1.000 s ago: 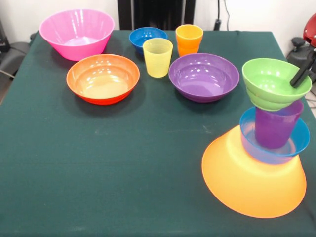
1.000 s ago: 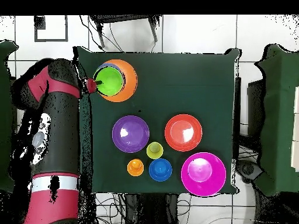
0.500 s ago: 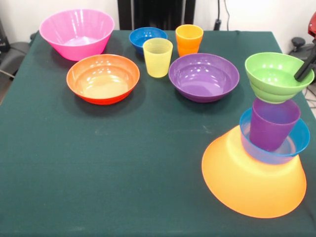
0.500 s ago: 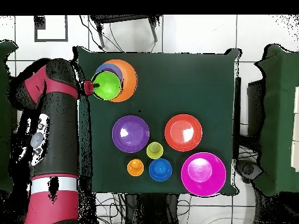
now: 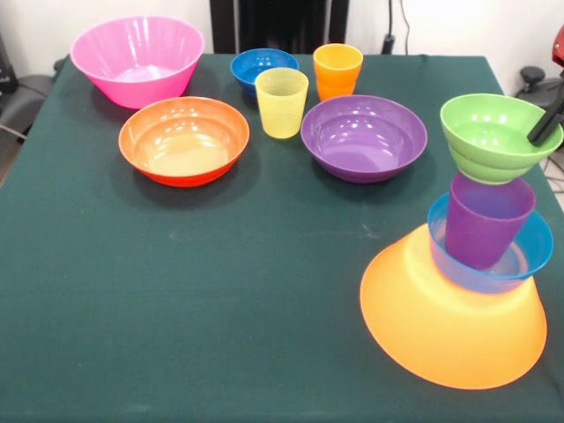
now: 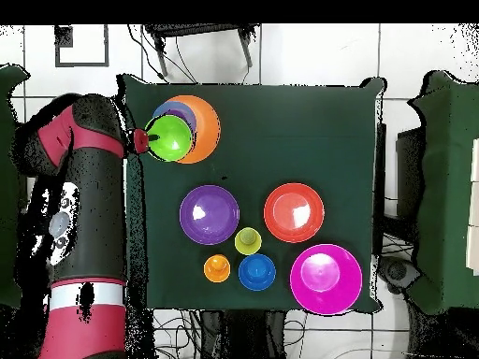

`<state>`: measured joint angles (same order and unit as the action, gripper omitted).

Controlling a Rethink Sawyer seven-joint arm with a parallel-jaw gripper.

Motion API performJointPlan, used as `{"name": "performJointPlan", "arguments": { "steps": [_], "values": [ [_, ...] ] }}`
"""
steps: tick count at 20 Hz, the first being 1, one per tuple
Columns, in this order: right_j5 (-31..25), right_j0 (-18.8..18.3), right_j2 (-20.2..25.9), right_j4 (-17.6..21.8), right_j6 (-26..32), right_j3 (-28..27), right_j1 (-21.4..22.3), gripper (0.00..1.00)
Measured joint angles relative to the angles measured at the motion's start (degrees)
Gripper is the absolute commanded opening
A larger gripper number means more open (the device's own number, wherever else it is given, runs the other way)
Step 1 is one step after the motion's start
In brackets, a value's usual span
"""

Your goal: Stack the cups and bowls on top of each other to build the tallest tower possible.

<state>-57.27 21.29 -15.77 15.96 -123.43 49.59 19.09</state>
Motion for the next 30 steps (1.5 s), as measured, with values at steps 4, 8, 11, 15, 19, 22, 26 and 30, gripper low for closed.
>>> {"name": "performJointPlan", "arguments": {
  "steps": [4,8,11,15,19,22,26,30],
  "values": [
    [0.0,0.0,0.0,0.0,0.0,0.0,0.0,0.00],
    [0.0,0.0,0.0,0.0,0.0,0.0,0.0,0.00],
    [0.0,0.0,0.0,0.0,0.0,0.0,0.0,0.00],
    [0.0,0.0,0.0,0.0,0.0,-0.1,-0.1,0.00],
    [0.0,0.0,0.1,0.0,0.0,-0.7,-0.3,0.00],
    [0.0,0.0,0.3,0.0,0.0,-1.2,-0.4,0.00],
    [0.0,0.0,0.7,0.0,0.0,-1.9,-0.6,0.00],
    [0.0,-0.1,1.2,0.0,0.0,-2.7,-0.9,0.00]
  ]
}}
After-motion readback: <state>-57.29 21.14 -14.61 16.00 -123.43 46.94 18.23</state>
